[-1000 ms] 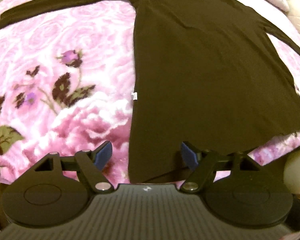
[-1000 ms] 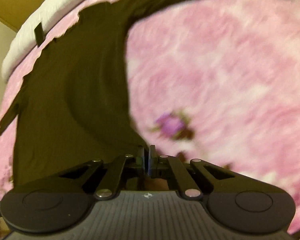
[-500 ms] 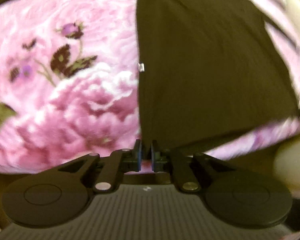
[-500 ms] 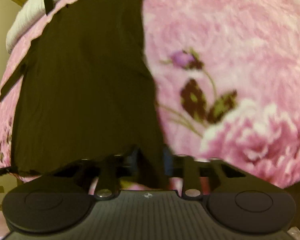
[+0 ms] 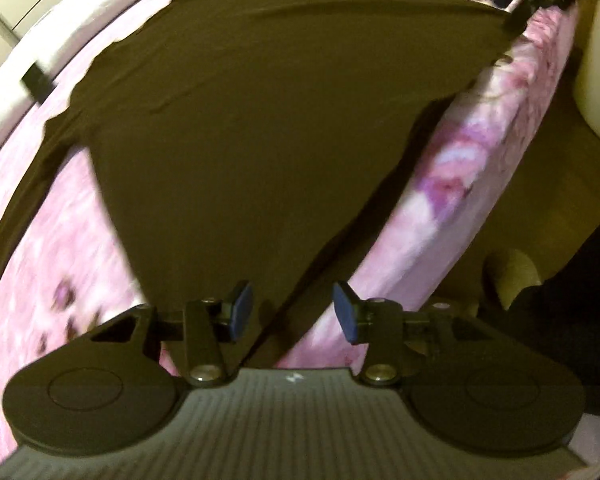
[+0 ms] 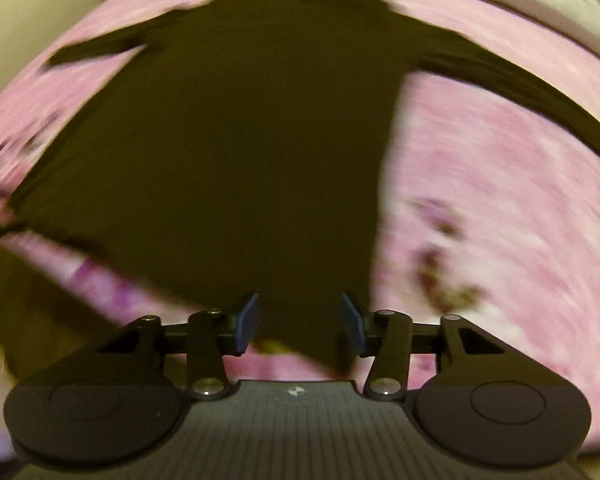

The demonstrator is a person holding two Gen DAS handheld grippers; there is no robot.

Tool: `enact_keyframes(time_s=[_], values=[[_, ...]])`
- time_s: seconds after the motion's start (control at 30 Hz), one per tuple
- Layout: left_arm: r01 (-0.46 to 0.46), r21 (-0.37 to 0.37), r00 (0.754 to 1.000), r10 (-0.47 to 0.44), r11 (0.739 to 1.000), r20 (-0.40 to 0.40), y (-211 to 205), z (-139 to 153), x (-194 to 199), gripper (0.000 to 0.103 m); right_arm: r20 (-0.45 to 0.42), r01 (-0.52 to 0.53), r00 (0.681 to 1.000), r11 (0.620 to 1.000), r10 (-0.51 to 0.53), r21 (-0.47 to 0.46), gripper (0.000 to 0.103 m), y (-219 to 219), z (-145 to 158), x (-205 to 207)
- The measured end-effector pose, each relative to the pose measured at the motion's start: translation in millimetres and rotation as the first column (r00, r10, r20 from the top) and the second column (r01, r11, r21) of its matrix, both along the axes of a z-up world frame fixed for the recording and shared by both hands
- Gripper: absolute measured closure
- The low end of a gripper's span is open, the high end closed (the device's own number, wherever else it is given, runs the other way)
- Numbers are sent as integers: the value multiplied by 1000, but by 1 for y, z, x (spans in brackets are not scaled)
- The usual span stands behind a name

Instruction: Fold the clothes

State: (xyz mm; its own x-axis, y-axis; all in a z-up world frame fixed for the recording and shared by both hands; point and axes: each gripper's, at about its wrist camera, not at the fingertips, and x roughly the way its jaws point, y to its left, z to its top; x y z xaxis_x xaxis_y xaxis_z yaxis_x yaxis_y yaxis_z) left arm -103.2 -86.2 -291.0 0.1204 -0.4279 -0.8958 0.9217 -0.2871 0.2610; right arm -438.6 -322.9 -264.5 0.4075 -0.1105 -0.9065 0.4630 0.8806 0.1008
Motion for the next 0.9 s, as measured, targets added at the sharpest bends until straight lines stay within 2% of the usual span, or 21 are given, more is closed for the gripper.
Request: enact_keyframes(time_s=[0.07,0.13,0.27,0.33,0.4,0.43,0.47,0.53,0.63,0.67,0.73,0.8,0.9], values=[[3,0,1000,-3,1000,2,-10,-6,-2,64,6,-158,987,987,159,-24,53,26,-7,24],[-35,-5,999,35,999,-28,-20,-5,5,64,21,-283,958,957,285,-62,53,47,-14,47],[-194,-8,976,192,981,-103,-37,-1,32,67,-16,-489,870,856,493,-168,52,78,-30,88],[-211,-17,971,207,977,-115,-46,3,38,67,-68,-572,817,791,572,-216,51,87,-40,104],[-181,-14,978,179,983,-107,-46,1,36,67,-111,-618,784,752,611,-228,55,85,-47,112],[-162,-13,982,160,987,-101,-45,2,35,67,-111,-623,781,756,614,-200,74,78,-46,114],[-145,-9,985,143,989,-99,-44,3,33,67,-106,-623,782,765,614,-165,89,70,-44,116],[-123,-1,989,122,992,-82,-40,0,32,67,-60,-641,766,768,640,15,92,50,-33,119],[-103,6,994,103,995,-43,-31,-1,30,68,-53,-600,787,782,615,166,102,25,-23,109],[-100,-4,994,100,995,-44,-29,1,28,69,-53,-583,795,784,605,213,94,17,-20,105],[-95,-23,994,94,995,-47,-24,5,24,70,-61,-512,847,841,529,174,86,3,-12,92],[-95,-38,989,90,995,-119,-19,11,18,70,-17,-443,891,876,454,193,85,-4,-4,78],[-68,-43,979,59,997,-193,-10,10,-1,69,33,-355,932,887,362,296,84,-1,-12,63]])
